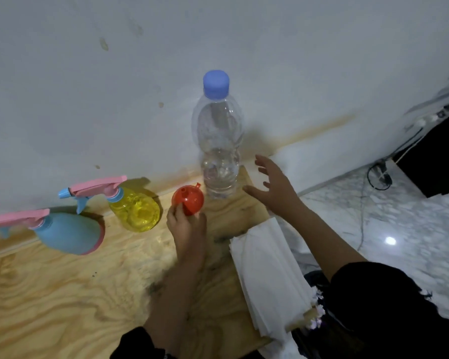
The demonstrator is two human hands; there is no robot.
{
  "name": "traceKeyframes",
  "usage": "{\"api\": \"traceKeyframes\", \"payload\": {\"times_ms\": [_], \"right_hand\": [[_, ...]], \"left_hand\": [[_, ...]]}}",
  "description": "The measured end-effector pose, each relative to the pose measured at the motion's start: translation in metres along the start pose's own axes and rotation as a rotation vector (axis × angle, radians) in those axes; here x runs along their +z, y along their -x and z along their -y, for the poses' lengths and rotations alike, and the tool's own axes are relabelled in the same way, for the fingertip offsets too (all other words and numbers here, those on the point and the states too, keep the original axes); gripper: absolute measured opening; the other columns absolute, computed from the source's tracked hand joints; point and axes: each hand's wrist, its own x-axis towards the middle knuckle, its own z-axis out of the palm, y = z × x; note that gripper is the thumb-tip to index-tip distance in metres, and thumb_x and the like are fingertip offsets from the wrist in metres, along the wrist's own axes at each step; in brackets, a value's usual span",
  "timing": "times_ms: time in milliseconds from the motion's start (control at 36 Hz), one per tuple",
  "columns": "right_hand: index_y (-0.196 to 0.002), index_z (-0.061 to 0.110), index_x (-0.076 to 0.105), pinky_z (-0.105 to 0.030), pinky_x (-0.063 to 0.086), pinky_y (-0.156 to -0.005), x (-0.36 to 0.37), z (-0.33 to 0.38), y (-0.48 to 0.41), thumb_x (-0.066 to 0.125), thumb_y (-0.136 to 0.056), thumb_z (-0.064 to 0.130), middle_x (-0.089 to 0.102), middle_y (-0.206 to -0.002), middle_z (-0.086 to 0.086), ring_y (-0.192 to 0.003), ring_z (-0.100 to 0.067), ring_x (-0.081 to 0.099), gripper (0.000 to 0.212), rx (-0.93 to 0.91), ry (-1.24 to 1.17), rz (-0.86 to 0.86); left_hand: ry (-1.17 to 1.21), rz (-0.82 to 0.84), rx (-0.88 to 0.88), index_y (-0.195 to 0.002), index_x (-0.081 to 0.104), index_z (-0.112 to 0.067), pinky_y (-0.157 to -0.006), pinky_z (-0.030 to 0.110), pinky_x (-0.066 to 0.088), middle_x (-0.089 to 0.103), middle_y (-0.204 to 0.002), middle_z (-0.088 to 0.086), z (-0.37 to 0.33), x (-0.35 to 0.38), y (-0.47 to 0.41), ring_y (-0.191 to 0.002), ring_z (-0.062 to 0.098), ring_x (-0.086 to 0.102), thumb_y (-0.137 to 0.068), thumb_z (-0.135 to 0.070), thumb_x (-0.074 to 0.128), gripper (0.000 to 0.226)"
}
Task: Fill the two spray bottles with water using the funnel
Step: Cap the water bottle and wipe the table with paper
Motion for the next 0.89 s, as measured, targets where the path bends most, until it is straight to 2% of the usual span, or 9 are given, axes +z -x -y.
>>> {"api": "traceKeyframes", "payload": {"times_ms": [56,111,139,222,361,472,528,722,889], "right_hand": [[-0.136,0.014,0.04,-0.035,0.042,-0.101,-0.006,-0.019,0.017,0.069,-0.083,0.022,0.047,-0.135,-0.004,-0.12,-0.014,0.046,0.061,0.035,0.027,-0.055],[-0.126,0.012,0.051,-0.034,0.044,-0.097,-0.007,-0.038,0.033,0.067,-0.084,0.019,0.055,-0.126,-0.004,-0.114,-0.014,0.051,0.045,0.091,0.032,-0.078],[-0.121,0.012,0.056,-0.032,0.045,-0.093,-0.005,-0.048,0.04,0.066,-0.084,0.018,0.058,-0.121,-0.003,-0.112,-0.016,0.053,0.038,0.128,0.037,-0.079],[-0.113,0.01,0.06,-0.029,0.043,-0.088,0.003,-0.074,0.061,0.063,-0.087,0.017,0.062,-0.115,-0.006,-0.108,-0.022,0.056,0.028,0.244,0.091,-0.042],[-0.128,0.011,0.05,-0.032,0.045,-0.087,0.015,-0.106,0.082,0.058,-0.091,0.03,0.055,-0.127,-0.008,-0.112,-0.024,0.054,0.042,0.578,0.01,0.05],[-0.125,0.013,0.055,-0.029,0.041,-0.087,0.021,-0.095,0.092,0.05,-0.094,0.038,0.058,-0.124,-0.009,-0.107,-0.021,0.054,0.04,0.617,-0.075,0.044],[-0.114,0.012,0.063,-0.029,0.042,-0.085,0.026,-0.122,0.175,0.048,-0.096,0.033,0.063,-0.114,-0.006,-0.094,-0.014,0.053,0.032,0.776,-0.155,-0.157],[-0.095,0.005,0.071,-0.009,0.037,-0.062,0.035,-0.116,0.164,0.063,-0.087,0.014,0.064,-0.085,-0.002,-0.078,-0.009,0.054,0.014,0.635,-0.174,-0.39],[-0.096,0.007,0.072,-0.012,0.038,-0.075,0.033,-0.114,0.165,0.066,-0.086,0.016,0.069,-0.094,-0.002,-0.086,-0.007,0.056,0.016,0.557,-0.131,-0.425]], "left_hand": [[0.033,0.075,0.083,-0.121,0.053,-0.003,-0.101,0.025,0.037,0.04,-0.135,0.009,0.002,0.007,0.017,-0.122,0.024,0.041,-0.087,-0.009,0.06,0.036],[-0.077,0.232,0.169,-0.116,0.059,-0.005,-0.093,0.005,0.029,0.049,-0.128,0.007,0.006,0.012,0.022,-0.117,0.022,0.046,-0.088,-0.024,0.054,0.034],[-0.157,0.308,0.217,-0.117,0.06,-0.007,-0.09,0.002,0.025,0.049,-0.127,0.005,0.007,0.013,0.02,-0.117,0.018,0.044,-0.09,-0.03,0.052,0.036],[-0.267,0.451,0.316,-0.122,0.057,-0.009,-0.09,0.013,0.026,0.05,-0.126,0.005,-0.001,0.02,0.009,-0.114,0.015,0.043,-0.092,-0.027,0.057,0.035],[-0.365,0.514,0.369,-0.111,0.059,-0.002,-0.089,0.027,0.035,0.055,-0.114,0.009,-0.024,0.03,-0.009,-0.108,0.024,0.049,-0.094,-0.034,0.054,0.037],[-0.41,0.512,0.423,-0.114,0.061,-0.009,-0.091,0.03,0.036,0.052,-0.114,0.008,-0.031,0.034,-0.023,-0.109,0.025,0.044,-0.091,-0.038,0.057,0.037],[-0.473,0.862,0.57,-0.124,0.059,-0.011,-0.097,0.03,0.035,0.049,-0.12,0.007,-0.025,0.088,0.03,-0.113,0.023,0.041,-0.09,-0.038,0.059,0.044],[-0.363,0.756,0.659,-0.101,0.072,-0.008,-0.087,0.031,0.039,0.054,-0.097,0.006,-0.011,0.088,0.029,-0.098,0.023,0.048,-0.085,-0.021,0.067,0.02],[-0.345,0.692,0.741,-0.084,0.075,-0.005,-0.075,0.017,0.03,0.06,-0.088,0.005,-0.017,0.088,0.029,-0.089,0.023,0.053,-0.081,-0.014,0.071,0.01]]}}
